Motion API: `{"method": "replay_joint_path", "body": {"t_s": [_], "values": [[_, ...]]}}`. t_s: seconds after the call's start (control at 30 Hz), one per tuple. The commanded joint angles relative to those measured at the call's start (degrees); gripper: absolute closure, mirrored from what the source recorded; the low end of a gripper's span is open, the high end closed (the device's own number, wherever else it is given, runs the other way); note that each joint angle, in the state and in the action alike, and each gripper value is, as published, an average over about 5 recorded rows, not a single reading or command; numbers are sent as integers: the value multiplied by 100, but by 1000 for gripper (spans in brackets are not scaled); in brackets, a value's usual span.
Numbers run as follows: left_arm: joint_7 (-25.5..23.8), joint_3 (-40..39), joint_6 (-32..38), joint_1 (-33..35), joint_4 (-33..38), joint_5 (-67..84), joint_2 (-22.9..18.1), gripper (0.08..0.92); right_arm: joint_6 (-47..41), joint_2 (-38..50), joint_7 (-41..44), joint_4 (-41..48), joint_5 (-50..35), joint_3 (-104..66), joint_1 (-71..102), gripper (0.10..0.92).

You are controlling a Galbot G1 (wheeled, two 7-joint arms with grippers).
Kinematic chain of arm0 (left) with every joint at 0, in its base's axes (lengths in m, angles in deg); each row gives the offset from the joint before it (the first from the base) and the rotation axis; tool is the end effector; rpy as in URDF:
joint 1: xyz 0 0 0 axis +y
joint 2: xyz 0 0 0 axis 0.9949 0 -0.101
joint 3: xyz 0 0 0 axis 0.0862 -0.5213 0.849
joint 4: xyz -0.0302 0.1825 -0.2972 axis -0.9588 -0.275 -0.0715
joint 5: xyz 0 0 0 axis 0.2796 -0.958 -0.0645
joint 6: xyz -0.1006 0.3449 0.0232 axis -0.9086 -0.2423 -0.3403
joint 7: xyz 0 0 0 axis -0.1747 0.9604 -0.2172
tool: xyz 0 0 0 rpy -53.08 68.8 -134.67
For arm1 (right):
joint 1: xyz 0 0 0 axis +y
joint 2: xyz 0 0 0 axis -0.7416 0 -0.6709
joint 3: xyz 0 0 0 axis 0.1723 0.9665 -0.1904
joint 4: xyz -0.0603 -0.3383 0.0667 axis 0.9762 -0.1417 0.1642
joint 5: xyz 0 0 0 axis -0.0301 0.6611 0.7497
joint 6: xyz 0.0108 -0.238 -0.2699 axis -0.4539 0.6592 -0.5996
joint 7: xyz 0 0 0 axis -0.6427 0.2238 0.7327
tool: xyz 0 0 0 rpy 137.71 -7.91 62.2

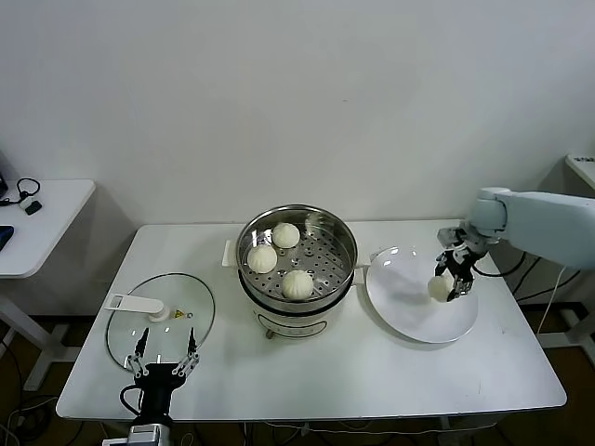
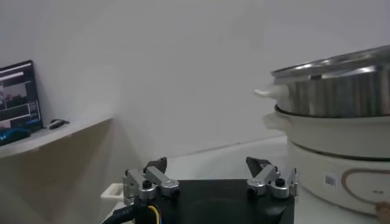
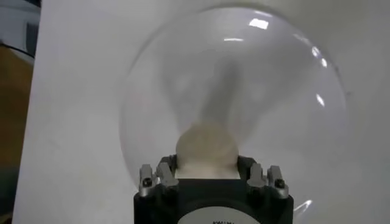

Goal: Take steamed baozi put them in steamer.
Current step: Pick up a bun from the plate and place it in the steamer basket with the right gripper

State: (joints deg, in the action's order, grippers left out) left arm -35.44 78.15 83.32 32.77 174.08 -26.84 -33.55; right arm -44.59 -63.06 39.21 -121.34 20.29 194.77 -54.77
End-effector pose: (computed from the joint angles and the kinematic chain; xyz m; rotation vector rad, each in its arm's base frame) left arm 0.1241 0.0324 -0.3756 0.1702 -3.0042 -0.3467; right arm 0.5558 -0.1948 -0.1688 1.3240 -1.1568 1.3097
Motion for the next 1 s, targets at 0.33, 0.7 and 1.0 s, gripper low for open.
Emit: {"method": "replay_joint_path", "body": {"t_s": [0.33, 0.7, 1.0], "values": [[-23, -141, -125, -95, 138, 11, 81, 177, -434, -513, 262, -1977, -1956, 2139, -3647, 364], [-20, -299, -134, -59, 192, -25, 90, 177, -585, -1595, 253, -2099, -2625, 1728, -3888, 364], [-20, -240, -136, -73, 215, 15, 117, 177, -789, -2399, 112, -1857, -2838, 1138, -3421, 364]]}}
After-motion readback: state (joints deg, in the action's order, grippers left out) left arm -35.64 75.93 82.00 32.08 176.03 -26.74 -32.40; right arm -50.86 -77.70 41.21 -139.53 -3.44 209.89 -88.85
